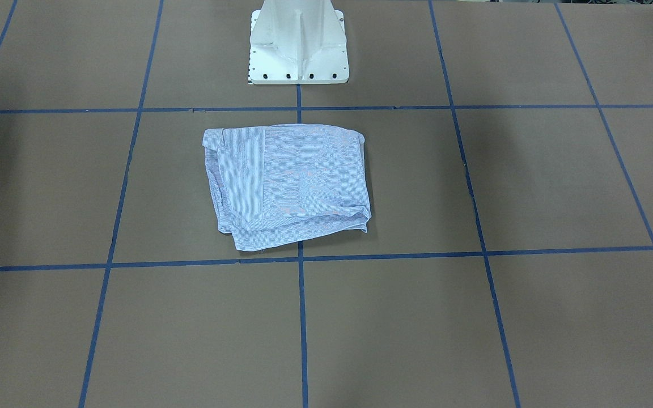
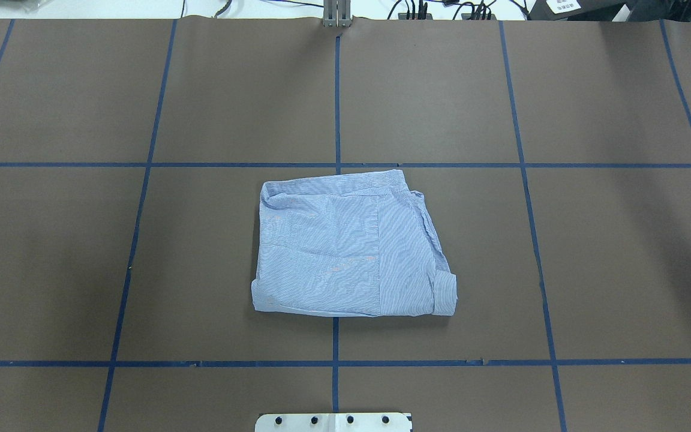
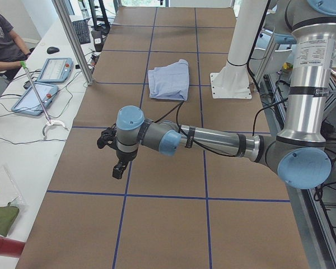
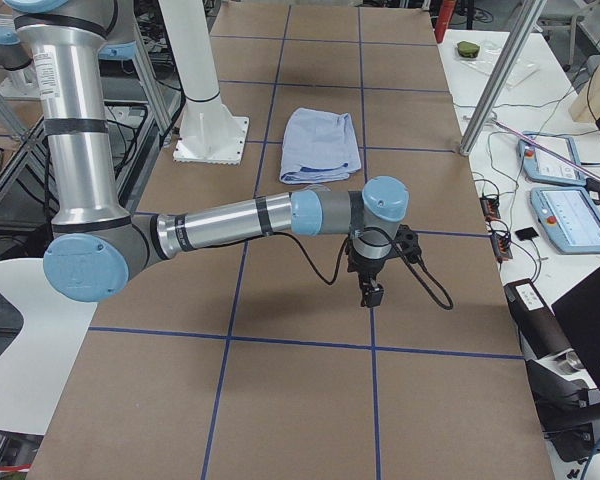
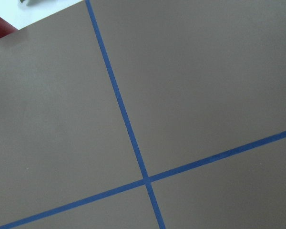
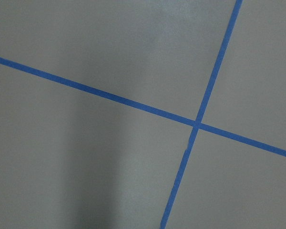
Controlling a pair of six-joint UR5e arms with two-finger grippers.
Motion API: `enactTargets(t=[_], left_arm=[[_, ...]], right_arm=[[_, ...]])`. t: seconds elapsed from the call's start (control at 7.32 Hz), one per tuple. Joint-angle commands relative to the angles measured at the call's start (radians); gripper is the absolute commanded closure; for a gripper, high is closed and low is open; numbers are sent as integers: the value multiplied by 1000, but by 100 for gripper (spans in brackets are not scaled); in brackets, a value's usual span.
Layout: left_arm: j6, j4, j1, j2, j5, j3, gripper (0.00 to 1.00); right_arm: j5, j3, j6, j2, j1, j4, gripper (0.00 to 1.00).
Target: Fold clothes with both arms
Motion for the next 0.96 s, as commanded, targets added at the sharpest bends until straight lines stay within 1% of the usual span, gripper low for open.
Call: enactTargets(t=[0.0,0.14,0.27,0.41,0.55,0.68,0.82], left_arm=[[-1,-74,-37,17,3,14,0],[2,-74,-37,97,4,32,0],[9,-83,-34,122,-3,42,0],[6,-77,-34,123,-5,65,0],[-1,-56,-34,120,-3,65,0],[-3,8,-33,120,-6,53,0],[-10,68,-31,118,-8,18,0]], right_arm=[[5,-8,-3,-60,23,6,0],[3,-26,-5,-96,52,6,0],[6,-51,0,-93,68,8,0],[6,-55,3,-96,68,8,0],[8,-63,3,-102,70,8,0],[8,-75,4,-101,71,8,0],[11,-77,7,-101,71,8,0]])
